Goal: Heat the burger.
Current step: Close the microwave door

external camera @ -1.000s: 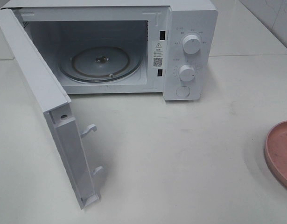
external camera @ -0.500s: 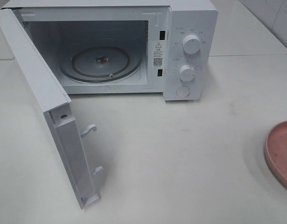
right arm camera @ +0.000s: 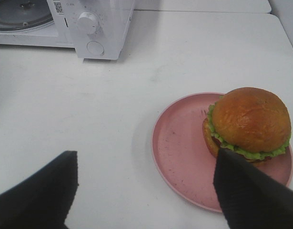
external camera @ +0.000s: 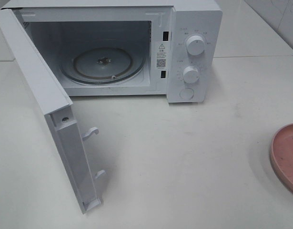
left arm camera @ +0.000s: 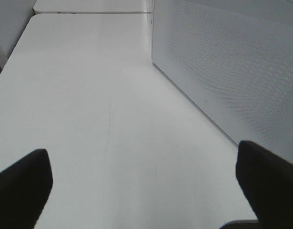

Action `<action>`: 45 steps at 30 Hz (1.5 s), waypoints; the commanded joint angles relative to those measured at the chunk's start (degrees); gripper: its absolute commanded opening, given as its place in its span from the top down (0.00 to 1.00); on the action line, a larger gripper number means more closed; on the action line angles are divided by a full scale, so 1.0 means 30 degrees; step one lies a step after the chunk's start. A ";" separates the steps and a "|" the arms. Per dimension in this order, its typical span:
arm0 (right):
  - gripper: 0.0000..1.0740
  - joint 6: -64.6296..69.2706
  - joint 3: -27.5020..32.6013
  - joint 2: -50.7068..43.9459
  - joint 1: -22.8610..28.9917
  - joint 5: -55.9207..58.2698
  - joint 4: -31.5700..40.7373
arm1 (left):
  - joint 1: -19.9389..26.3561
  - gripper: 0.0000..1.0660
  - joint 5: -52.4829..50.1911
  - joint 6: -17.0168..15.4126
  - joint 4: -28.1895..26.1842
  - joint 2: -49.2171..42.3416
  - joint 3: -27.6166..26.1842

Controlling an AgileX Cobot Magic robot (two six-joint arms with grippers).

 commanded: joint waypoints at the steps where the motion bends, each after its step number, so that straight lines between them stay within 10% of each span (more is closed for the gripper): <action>1: 0.29 -0.0306 0.0038 -0.0516 -0.0095 -0.0134 0.0115 | 0.0076 0.06 -0.0210 -0.0115 0.0057 -0.0363 0.0019; 30: 0.29 -0.0306 0.0038 -0.0516 -0.0095 -0.0134 0.0115 | 0.0076 0.17 -0.1490 -0.0115 -0.0095 0.1432 -0.0859; 45: 0.29 -0.0306 0.0038 -0.0516 -0.0095 -0.0134 0.0134 | 0.0076 1.00 -0.6704 0.0000 -0.0076 0.5882 -0.0325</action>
